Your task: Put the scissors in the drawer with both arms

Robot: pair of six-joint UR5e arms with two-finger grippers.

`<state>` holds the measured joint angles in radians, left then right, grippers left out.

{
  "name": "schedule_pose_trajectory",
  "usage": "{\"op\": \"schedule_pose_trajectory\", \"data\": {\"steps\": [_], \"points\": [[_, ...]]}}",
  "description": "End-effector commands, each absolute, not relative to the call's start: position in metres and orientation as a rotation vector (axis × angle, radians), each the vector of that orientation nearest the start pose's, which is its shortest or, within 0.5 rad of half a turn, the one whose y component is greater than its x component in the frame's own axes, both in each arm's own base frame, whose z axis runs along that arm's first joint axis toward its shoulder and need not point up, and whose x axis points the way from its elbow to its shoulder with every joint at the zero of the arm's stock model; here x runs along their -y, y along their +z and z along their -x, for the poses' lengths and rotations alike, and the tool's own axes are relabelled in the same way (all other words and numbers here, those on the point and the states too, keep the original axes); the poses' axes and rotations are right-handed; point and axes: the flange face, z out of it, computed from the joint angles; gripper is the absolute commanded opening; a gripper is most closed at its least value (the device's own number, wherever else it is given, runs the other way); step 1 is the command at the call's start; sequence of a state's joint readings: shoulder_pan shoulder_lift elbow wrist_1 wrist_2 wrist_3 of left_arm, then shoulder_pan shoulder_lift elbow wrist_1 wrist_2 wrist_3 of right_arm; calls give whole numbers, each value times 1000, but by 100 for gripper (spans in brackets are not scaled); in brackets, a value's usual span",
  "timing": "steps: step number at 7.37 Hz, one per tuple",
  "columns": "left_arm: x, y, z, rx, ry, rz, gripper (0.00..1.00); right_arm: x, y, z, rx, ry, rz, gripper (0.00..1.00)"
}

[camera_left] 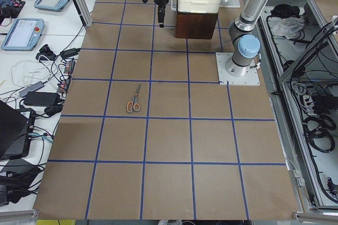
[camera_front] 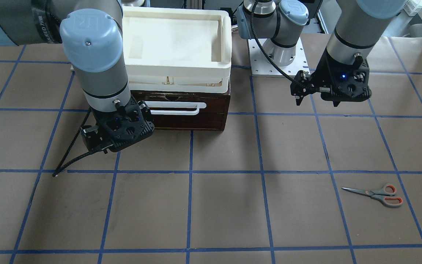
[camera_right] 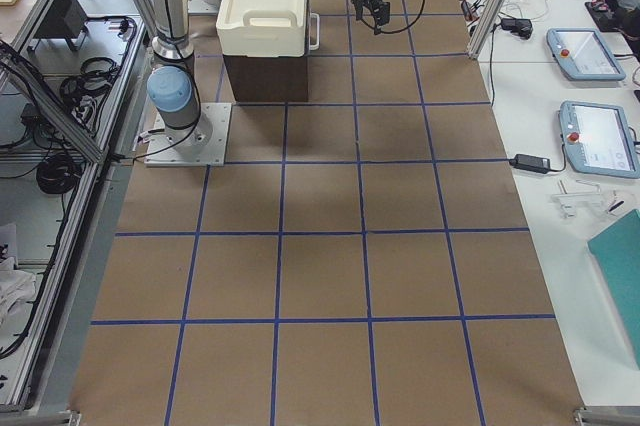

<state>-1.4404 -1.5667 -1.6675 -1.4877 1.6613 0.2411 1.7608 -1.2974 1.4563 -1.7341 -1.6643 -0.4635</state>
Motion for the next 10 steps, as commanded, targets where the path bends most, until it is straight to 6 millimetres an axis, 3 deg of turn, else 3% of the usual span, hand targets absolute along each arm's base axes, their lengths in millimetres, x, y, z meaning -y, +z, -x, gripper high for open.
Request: {"op": "schedule_pose_trajectory", "data": {"steps": [1, 3, 6, 8, 10], "points": [[529, 428, -15, -3021, 31, -429, 100, 559, 405, -260, -2970, 36, 1209, 100], [551, 399, -39, -2962, 42, -745, 100, 545, 379, -270, -2952, 94, 1242, 100], [575, 347, -111, -2849, 83, -1173, 100, 533, 368, -281, -2859, 131, 1343, 100], [591, 315, -143, -2590, 56, -1640, 100, 528, 364, -292, -2759, 144, 1447, 100], [592, 276, -179, -2619, 0, -1769, 100, 527, 367, -291, -2654, 118, 1628, 100]]}}
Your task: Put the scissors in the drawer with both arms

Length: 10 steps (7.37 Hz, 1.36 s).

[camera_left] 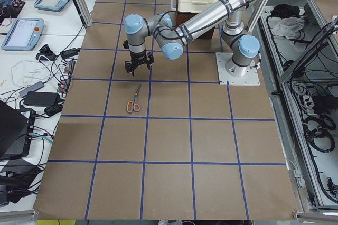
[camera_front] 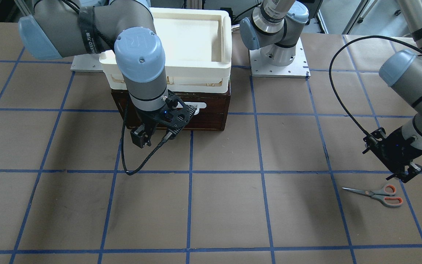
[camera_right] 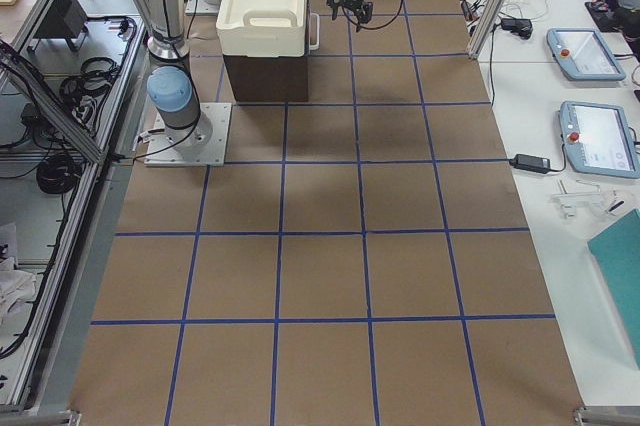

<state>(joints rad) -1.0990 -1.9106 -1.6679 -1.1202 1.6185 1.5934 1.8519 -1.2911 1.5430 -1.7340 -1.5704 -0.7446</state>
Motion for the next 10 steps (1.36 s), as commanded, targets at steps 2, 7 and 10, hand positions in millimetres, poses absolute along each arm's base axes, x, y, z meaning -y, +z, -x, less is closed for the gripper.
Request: {"op": "schedule_pose_trajectory", "data": {"steps": [2, 7, 10], "points": [[607, 245, -202, -2368, -31, -1991, 100, 530, 365, -287, -2488, 117, 1855, 95], [647, 188, -224, -2061, -27, -2296, 100, 523, 326, -299, -2173, 280, 2092, 100], [646, 169, -223, -2050, -15, -2358, 98, 521, 327, -309, -2118, 259, 2107, 100]]}}
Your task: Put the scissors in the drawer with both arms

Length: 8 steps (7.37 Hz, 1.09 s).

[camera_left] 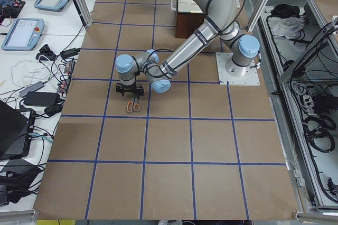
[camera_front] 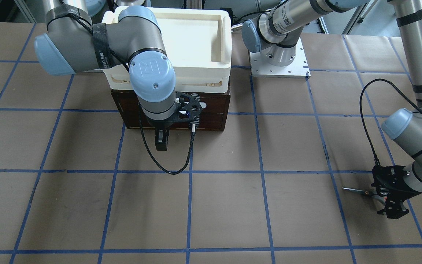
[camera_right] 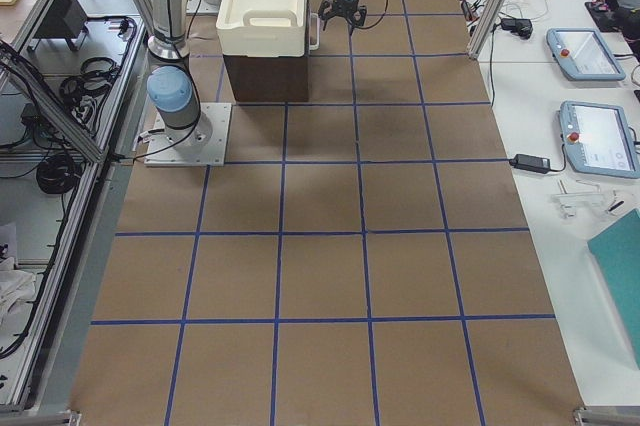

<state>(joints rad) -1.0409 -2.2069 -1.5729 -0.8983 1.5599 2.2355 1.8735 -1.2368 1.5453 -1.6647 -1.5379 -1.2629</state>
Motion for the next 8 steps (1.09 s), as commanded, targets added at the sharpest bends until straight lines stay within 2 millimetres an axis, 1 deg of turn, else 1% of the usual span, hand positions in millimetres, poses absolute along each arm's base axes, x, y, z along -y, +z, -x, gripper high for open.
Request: {"op": "schedule_pose_trajectory", "data": {"steps": [1, 2, 3, 5, 6, 7, 8], "points": [[644, 171, -225, 2073, -7, 2384, 96, 520, 325, -309, -2119, 277, 2095, 100], [642, 177, -225, 2071, -39, 2385, 93, 520, 315, -312, -2121, 305, 2079, 100], [638, 180, -224, 2057, -62, 2367, 93, 517, 311, -318, -2130, 321, 2066, 100], [637, 173, -224, 2044, -64, 2360, 92, 515, 314, -317, -2140, 329, 2053, 100], [637, 169, -224, 2037, -66, 2356, 90, 514, 315, -317, -2191, 338, 2001, 100], [636, 167, -223, 2031, -71, 2349, 90, 512, 310, -318, -2185, 369, 1991, 100], [636, 165, -223, 2030, -69, 2348, 82, 511, 312, -318, -2179, 373, 1994, 100]]}}
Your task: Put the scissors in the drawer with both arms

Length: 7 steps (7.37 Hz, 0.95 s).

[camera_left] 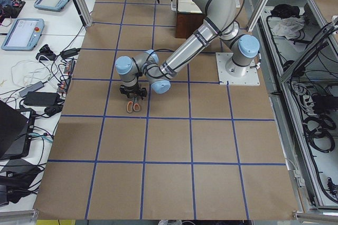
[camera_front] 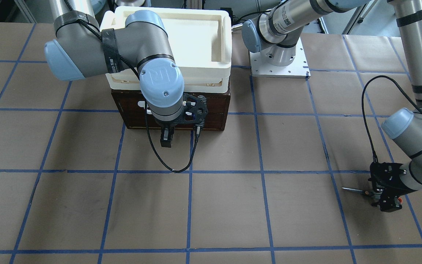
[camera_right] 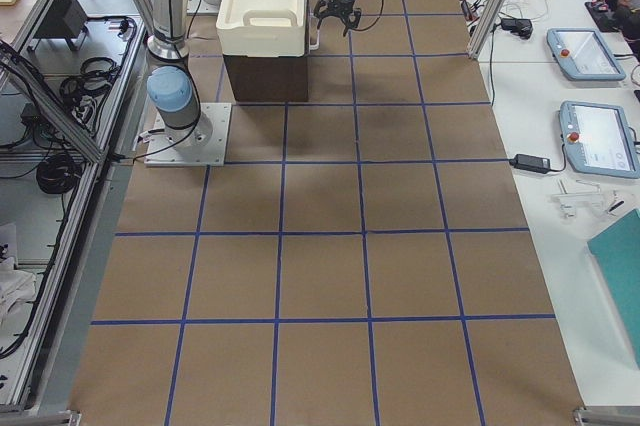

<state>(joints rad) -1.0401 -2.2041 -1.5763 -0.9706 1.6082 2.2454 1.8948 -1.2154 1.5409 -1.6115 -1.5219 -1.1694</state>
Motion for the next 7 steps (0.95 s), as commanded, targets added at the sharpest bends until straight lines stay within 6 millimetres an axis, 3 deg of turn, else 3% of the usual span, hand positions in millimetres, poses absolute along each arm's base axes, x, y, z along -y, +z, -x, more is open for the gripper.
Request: {"op": "schedule_pose_trajectory", "data": {"steps": [1, 3, 4, 7], "points": [[636, 165, -223, 2029, -71, 2347, 73, 508, 309, -317, -2173, 382, 1994, 100], [634, 169, -226, 2032, -119, 2358, 4, 507, 308, -318, -2167, 386, 1997, 100], [634, 172, -226, 2034, -119, 2361, 0, 506, 308, -318, -2156, 387, 2006, 100], [638, 192, -215, 2029, -122, 2397, 0, 502, 299, -316, -2123, 409, 2020, 100]]}}
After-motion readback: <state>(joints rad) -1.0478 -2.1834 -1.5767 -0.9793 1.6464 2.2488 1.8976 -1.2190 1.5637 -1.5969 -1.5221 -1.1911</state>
